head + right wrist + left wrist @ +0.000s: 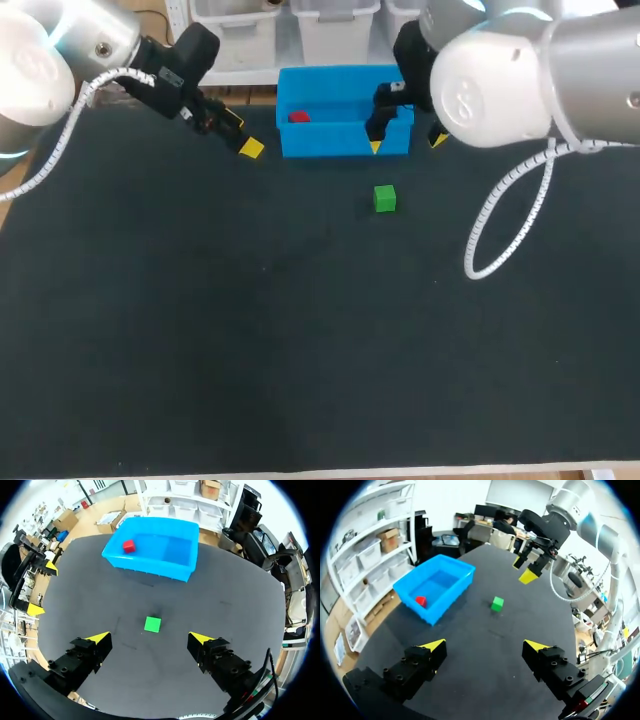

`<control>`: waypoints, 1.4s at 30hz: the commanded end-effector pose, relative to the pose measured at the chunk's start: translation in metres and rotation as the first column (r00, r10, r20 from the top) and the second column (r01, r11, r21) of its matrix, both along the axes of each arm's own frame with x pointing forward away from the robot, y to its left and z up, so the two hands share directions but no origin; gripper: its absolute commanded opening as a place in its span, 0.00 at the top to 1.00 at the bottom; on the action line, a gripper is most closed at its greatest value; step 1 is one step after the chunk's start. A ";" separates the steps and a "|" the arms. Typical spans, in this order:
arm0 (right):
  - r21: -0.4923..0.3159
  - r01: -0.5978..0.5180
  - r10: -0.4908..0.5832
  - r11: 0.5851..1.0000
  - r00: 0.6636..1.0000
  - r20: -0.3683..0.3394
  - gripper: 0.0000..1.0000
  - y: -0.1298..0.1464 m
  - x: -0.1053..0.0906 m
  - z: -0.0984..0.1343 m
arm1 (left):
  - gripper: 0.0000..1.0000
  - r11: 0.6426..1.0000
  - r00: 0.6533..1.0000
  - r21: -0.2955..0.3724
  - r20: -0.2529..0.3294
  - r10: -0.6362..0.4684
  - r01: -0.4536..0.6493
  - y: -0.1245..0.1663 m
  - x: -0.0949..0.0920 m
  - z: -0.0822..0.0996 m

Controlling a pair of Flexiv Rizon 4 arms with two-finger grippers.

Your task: Use the left arm to pick the red cube and place it into the blue plastic box first, then use the right arm to grasp the green cube and put it into the same blue plastic box after the first action is fully finished.

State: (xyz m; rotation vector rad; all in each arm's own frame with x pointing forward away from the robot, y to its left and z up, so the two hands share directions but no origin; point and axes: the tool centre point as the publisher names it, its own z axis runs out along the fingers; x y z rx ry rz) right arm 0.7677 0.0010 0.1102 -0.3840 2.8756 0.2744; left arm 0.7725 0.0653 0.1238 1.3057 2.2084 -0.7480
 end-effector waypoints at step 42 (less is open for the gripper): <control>-0.173 0.071 -0.090 0.982 0.991 -0.103 0.00 0.009 -0.037 -0.011 | 0.00 1.000 1.000 -0.004 0.002 -0.003 0.003 0.001 0.000 -0.001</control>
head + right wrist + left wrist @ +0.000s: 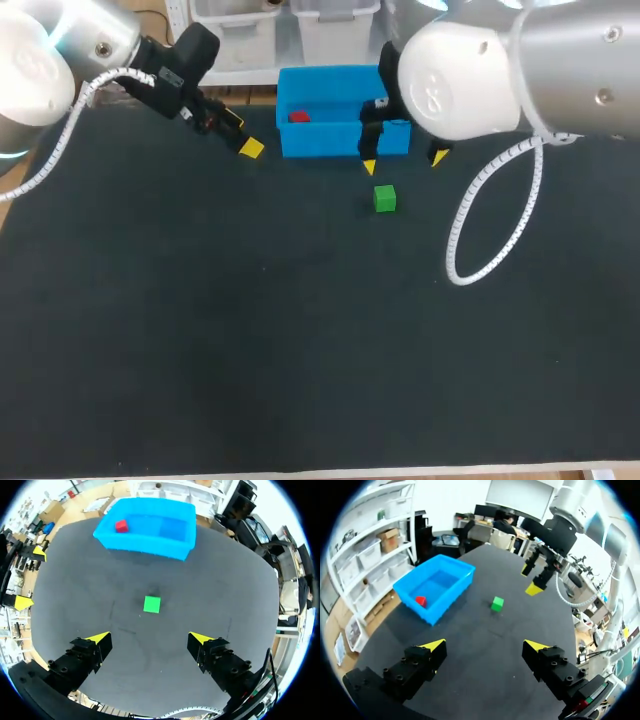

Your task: Use the left arm to pick the red cube and place it into the blue plastic box first, then use the right arm to grasp the green cube and put it into the same blue plastic box after the first action is fully finished.

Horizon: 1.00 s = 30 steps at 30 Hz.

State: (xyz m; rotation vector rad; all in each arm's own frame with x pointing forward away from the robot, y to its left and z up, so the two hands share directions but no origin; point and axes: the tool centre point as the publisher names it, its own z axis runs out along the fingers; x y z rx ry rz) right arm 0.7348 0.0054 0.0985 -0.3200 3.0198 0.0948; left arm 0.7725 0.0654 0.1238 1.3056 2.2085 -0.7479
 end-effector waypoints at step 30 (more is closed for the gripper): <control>-0.123 0.078 -0.088 0.989 0.992 -0.086 0.00 0.012 0.022 -0.061 | 0.00 1.000 1.000 -0.004 0.002 -0.003 0.003 0.001 0.000 -0.001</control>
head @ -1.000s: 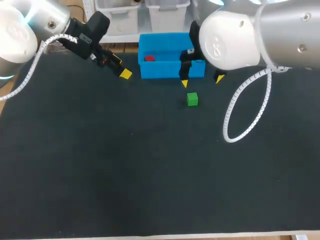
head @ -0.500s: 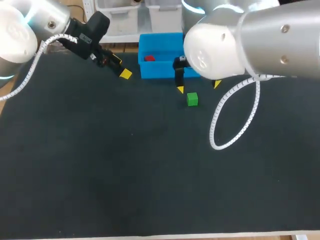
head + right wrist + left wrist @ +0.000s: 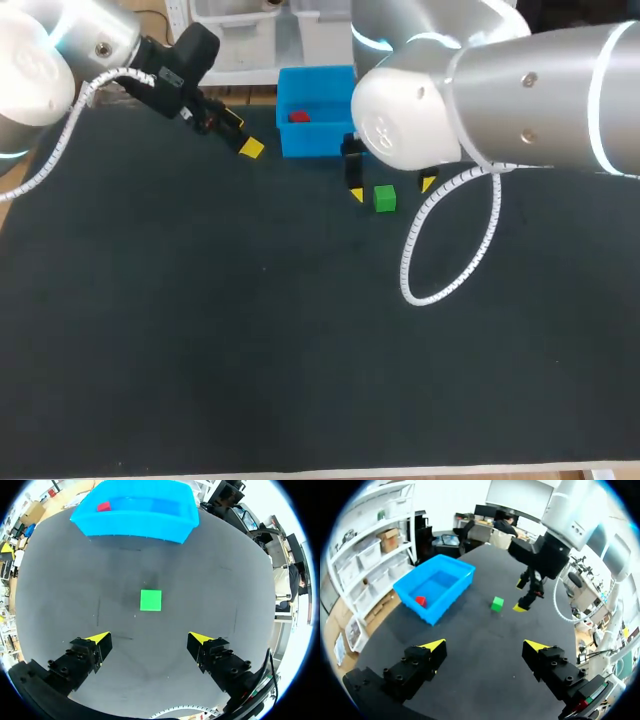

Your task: Use the left arm to pick the red cube and place it into the blue plastic box first, then use the right arm to grasp the green cube and put it into the same blue plastic box after the first action is fully finished.

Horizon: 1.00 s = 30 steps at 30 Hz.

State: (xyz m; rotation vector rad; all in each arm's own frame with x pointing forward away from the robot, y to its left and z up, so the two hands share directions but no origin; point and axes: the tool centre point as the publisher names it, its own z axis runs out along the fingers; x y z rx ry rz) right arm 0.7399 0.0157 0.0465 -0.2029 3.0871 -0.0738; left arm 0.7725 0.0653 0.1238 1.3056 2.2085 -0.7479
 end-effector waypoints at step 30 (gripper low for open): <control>-0.005 -0.004 0.003 1.000 0.995 -0.100 0.00 0.009 0.035 -0.046 | 0.00 1.000 1.000 -0.004 0.003 -0.003 0.003 0.001 0.000 -0.001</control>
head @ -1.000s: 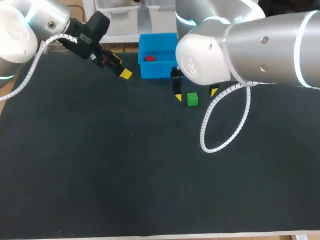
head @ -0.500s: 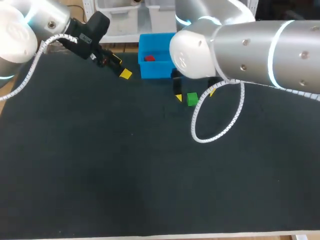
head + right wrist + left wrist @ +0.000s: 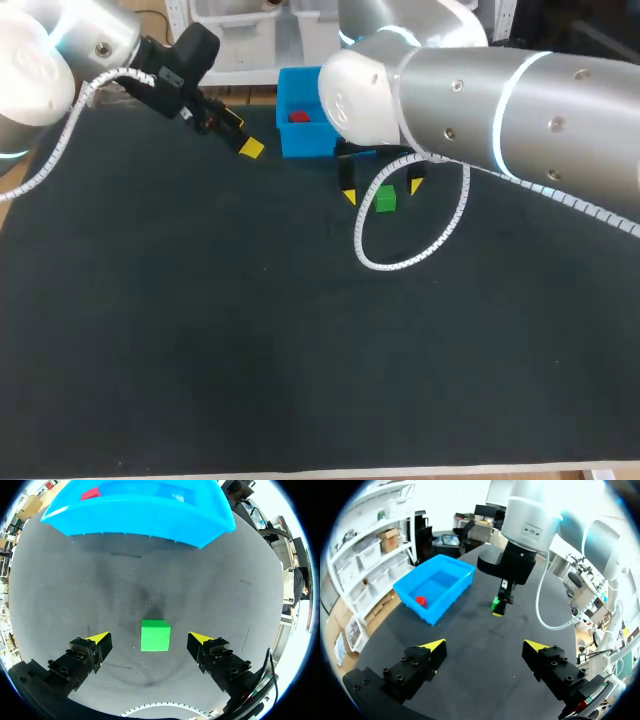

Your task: Use the left arm to pick the red cube and place it into the blue plastic box first, then use the right arm to grasp the green cube and put it into the same blue plastic box after the first action is fully finished.

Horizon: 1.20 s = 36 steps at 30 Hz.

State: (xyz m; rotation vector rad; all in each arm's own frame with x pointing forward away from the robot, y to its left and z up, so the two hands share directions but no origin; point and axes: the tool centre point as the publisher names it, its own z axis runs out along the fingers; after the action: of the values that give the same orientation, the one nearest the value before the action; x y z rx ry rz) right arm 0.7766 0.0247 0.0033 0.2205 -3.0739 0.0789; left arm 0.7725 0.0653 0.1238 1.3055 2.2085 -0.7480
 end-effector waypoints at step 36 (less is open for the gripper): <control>0.023 0.042 -0.045 0.999 0.990 0.131 0.00 -0.006 -0.008 -0.016 | 0.00 1.000 1.000 -0.004 0.003 -0.003 0.003 0.001 0.000 -0.001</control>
State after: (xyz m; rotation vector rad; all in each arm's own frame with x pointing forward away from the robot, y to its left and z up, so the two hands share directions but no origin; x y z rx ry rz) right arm 0.7739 0.0205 -0.0123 0.1570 -3.1591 0.0676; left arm 0.7725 0.0653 0.1238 1.3055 2.2085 -0.7480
